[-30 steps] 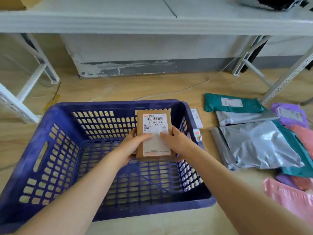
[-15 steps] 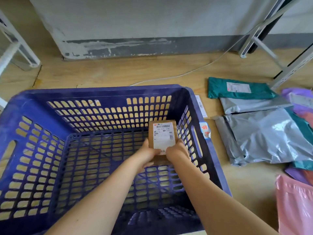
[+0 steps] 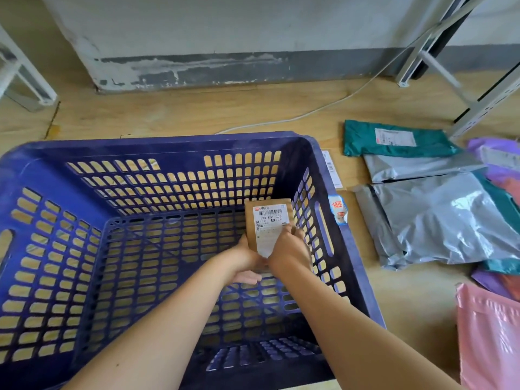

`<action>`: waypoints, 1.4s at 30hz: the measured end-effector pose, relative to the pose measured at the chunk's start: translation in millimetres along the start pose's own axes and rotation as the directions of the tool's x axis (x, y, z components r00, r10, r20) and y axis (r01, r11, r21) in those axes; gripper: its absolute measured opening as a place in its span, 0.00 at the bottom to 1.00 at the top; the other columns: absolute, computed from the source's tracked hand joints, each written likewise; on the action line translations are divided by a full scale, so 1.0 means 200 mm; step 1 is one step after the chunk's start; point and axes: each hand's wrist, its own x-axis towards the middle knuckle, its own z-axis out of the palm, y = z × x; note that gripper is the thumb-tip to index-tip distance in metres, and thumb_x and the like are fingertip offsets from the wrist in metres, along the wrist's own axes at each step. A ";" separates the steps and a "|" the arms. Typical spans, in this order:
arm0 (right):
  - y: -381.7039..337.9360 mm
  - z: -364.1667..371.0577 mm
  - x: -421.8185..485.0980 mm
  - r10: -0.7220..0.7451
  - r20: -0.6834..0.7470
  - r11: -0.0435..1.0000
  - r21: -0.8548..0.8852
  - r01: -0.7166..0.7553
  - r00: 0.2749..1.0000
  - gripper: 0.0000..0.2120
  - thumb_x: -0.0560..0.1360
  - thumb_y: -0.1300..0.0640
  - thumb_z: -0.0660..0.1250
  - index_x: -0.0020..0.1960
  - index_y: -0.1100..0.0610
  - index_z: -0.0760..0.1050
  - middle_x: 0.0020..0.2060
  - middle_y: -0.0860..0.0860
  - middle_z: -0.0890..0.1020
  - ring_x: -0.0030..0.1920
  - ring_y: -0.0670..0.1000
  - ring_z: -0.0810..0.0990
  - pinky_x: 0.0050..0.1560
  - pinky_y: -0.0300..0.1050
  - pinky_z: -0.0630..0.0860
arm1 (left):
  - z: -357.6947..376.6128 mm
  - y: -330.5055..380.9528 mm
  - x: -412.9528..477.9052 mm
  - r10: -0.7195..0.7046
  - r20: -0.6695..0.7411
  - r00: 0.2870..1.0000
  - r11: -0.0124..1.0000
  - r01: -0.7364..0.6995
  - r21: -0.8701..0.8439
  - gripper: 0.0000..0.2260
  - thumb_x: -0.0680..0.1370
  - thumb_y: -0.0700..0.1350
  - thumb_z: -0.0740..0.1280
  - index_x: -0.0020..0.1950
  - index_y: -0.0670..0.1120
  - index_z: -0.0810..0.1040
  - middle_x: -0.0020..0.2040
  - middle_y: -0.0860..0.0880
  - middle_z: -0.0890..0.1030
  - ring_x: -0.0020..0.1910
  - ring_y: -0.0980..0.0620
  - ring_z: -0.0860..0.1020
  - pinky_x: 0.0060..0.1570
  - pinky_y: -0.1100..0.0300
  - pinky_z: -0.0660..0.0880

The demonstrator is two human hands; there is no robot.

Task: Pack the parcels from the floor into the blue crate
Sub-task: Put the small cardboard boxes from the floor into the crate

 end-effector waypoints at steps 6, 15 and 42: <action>-0.04 0.00 -0.04 -0.123 -0.015 0.963 -0.242 0.115 0.992 0.32 0.74 0.64 0.65 0.74 0.59 0.55 0.72 0.56 0.54 0.72 0.57 0.57 0.63 0.50 0.71 | -0.02 0.01 -0.03 0.058 -0.001 0.998 0.998 -0.058 0.018 0.22 0.78 0.37 0.63 0.70 0.46 0.64 0.64 0.40 0.76 0.61 0.43 0.76 0.63 0.52 0.73; -0.10 -0.13 -0.10 -0.334 -0.005 0.909 -0.265 0.321 0.943 0.21 0.75 0.66 0.60 0.68 0.59 0.66 0.66 0.57 0.68 0.64 0.58 0.71 0.58 0.47 0.73 | -0.06 0.01 -0.02 0.016 -0.044 0.999 0.999 -0.018 -0.040 0.35 0.76 0.31 0.62 0.77 0.49 0.49 0.68 0.45 0.72 0.63 0.47 0.74 0.59 0.55 0.74; 1.51 -0.47 -0.60 0.281 -0.540 0.862 0.506 0.039 0.794 0.14 0.73 0.67 0.62 0.49 0.56 0.83 0.47 0.52 0.84 0.51 0.52 0.80 0.47 0.38 0.70 | 1.25 0.27 -0.53 0.666 0.419 0.617 0.222 -0.701 0.678 0.19 0.75 0.42 0.64 0.66 0.50 0.70 0.64 0.48 0.73 0.62 0.49 0.72 0.59 0.58 0.70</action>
